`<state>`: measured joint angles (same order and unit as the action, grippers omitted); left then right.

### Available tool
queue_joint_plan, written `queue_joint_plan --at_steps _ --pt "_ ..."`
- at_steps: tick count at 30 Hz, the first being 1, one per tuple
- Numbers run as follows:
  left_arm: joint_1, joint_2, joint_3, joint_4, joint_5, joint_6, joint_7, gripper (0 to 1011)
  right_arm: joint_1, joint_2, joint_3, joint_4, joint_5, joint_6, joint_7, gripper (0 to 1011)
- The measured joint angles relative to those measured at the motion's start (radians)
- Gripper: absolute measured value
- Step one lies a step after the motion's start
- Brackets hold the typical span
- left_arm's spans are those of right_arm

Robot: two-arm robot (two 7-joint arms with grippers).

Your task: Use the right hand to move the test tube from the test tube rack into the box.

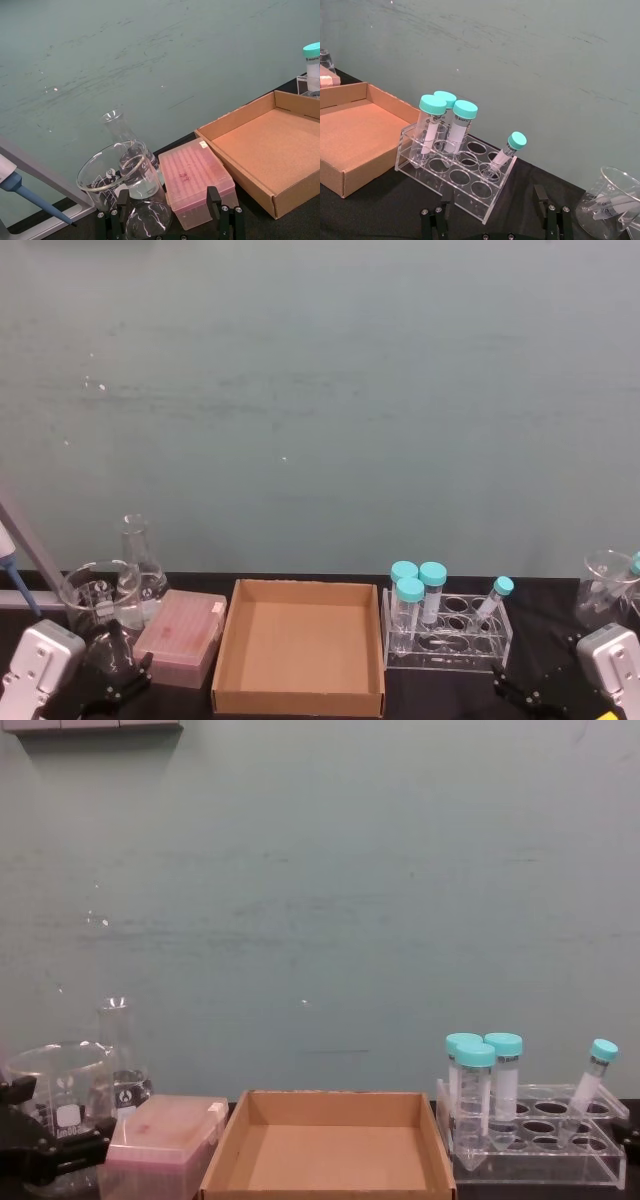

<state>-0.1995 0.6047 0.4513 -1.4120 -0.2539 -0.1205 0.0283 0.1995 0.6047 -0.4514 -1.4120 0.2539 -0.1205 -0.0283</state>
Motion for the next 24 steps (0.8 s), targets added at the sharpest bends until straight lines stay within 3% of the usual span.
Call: queue_joint_plan --at_steps 9,17,20,24 --pt "0.0 0.0 0.0 0.0 0.0 0.0 0.0 1000 0.0 -0.003 0.004 0.002 0.005 -0.001 0.005 1002" --pt "0.0 0.0 0.0 0.0 0.0 0.0 0.0 1000 0.005 -0.039 0.049 0.017 0.081 0.019 0.066 1003" --pt "0.0 0.0 0.0 0.0 0.0 0.0 0.0 1000 0.018 -0.064 0.079 0.032 0.128 0.044 0.089 1003" --pt "0.0 0.0 0.0 0.0 0.0 0.0 0.0 1000 0.045 -0.094 0.101 0.063 0.15 0.057 0.096 1003"
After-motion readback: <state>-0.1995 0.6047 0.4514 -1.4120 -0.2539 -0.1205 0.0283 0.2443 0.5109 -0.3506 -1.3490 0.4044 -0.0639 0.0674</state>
